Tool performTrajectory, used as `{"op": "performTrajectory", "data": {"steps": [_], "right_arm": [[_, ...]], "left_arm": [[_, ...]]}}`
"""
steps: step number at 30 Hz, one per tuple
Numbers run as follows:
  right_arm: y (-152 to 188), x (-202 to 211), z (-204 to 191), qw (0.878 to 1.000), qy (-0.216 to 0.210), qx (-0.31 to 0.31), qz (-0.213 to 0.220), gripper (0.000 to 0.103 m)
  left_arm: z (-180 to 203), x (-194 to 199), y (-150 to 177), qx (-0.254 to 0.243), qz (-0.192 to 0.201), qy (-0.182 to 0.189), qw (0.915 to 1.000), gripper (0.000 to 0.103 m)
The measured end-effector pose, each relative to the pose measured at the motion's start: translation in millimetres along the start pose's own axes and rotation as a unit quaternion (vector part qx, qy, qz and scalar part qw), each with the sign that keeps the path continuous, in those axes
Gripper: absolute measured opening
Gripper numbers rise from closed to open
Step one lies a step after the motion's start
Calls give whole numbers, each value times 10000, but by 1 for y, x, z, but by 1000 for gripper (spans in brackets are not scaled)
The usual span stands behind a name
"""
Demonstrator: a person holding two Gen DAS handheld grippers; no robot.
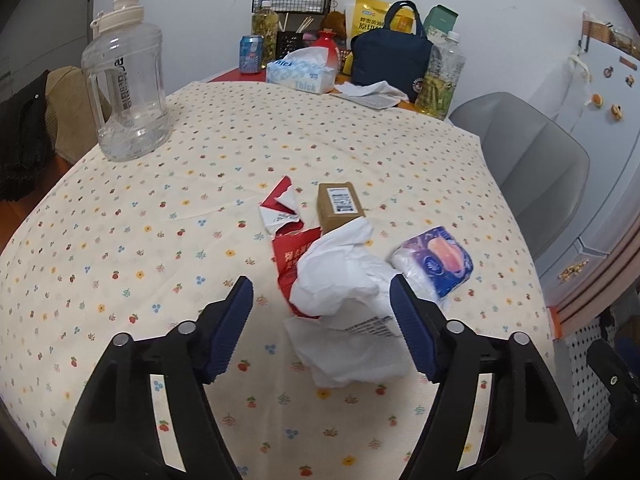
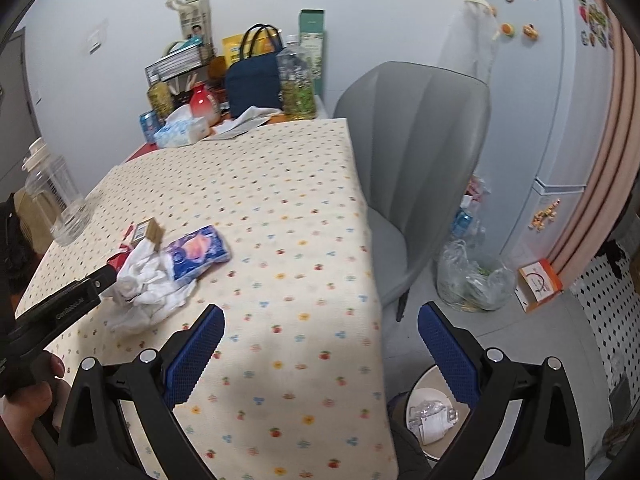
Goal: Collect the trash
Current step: 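Move both open tools back over the trash on the table, then close the left tool on the crumpled white tissue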
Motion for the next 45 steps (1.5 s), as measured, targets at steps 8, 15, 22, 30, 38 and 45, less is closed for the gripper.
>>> {"op": "performTrajectory", "data": {"steps": [8, 15, 22, 30, 38, 45], "right_arm": [[4, -8, -7, 9999, -21, 54, -96, 95], [0, -11, 3, 9999, 81, -28, -91, 95], [-3, -11, 9, 9998, 136, -88, -70, 95], [-8, -13, 15, 9997, 178, -160, -69, 95], [-7, -16, 7, 9998, 129, -82, -89, 95], [-1, -19, -17, 9998, -34, 80, -155, 95]], "left_arm": [[-3, -11, 3, 8, -112, 38, 9999, 59], [4, -26, -1, 40, -250, 229, 9994, 53], [14, -38, -5, -69, -401, 278, 9988, 55], [10, -50, -15, -20, -455, 187, 9988, 53], [8, -45, -20, 1, -396, 213, 9990, 5], [-16, -22, -26, 178, -89, 91, 9998, 5]]}}
Point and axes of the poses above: each gripper's, at about its wrist camera, not at the fingertips, and x roughly against the way its jaws point, z to its right, y to its underside, the point moved 6 cm from there along -x, roughly the way its jaws point, and after that the axes turned 13 degrees about -x, right-handed, at the moved point
